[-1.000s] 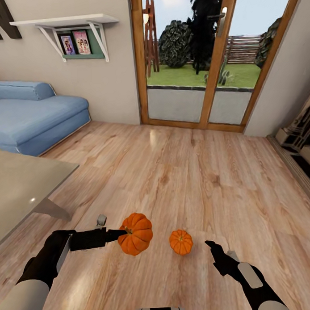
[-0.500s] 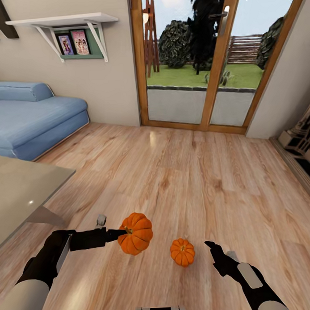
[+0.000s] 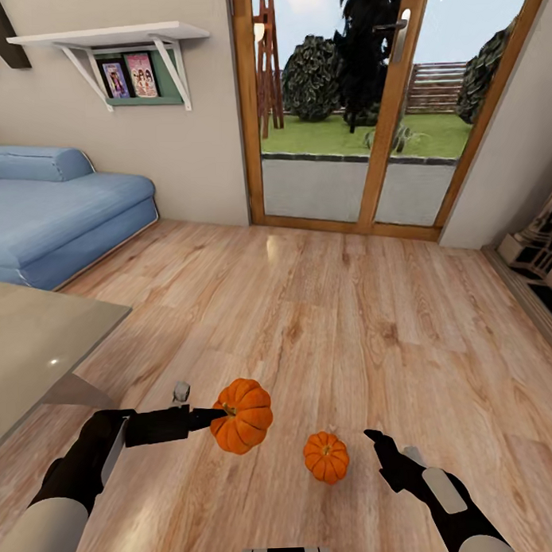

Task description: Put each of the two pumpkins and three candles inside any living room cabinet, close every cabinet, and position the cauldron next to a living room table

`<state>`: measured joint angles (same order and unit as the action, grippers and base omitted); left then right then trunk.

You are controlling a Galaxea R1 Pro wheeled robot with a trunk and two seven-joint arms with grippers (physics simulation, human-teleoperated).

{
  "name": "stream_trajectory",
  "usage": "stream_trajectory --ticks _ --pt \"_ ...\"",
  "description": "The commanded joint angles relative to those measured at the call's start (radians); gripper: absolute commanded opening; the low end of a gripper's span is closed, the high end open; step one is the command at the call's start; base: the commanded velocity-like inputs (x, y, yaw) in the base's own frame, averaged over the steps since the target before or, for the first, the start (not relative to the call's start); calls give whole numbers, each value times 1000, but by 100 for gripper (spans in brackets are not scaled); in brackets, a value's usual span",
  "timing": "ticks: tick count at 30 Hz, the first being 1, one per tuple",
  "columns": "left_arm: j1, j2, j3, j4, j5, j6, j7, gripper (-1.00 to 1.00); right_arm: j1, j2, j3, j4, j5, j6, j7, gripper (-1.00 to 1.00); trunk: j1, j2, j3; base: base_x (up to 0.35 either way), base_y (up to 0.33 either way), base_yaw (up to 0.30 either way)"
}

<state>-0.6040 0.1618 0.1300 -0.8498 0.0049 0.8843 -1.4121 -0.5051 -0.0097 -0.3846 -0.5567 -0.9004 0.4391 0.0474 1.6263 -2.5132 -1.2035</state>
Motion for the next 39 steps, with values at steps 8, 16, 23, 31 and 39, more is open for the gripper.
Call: stream_trajectory --ticks 8,16,23,31,39 --pt "0 -2 0 0 3 13 -7 -100 -12 -2 109 0 3 9 -1 100 2 -1 -20 0 0 0" --pt "0 -2 0 0 3 13 -7 -100 -13 -3 128 0 3 7 -1 100 6 -3 -51 0 0 0" --pt "0 -2 0 0 3 13 -7 -100 -13 -3 128 0 3 5 0 100 9 -5 -78 0 0 0" --pt "0 -2 0 0 3 13 -7 -100 -12 0 128 -1 6 0 6 100 12 -7 -109 0 0 0" --pt "12 -25 1 -23 2 13 -8 -100 -13 8 129 -6 9 -14 14 100 13 -7 -117 21 12 0"
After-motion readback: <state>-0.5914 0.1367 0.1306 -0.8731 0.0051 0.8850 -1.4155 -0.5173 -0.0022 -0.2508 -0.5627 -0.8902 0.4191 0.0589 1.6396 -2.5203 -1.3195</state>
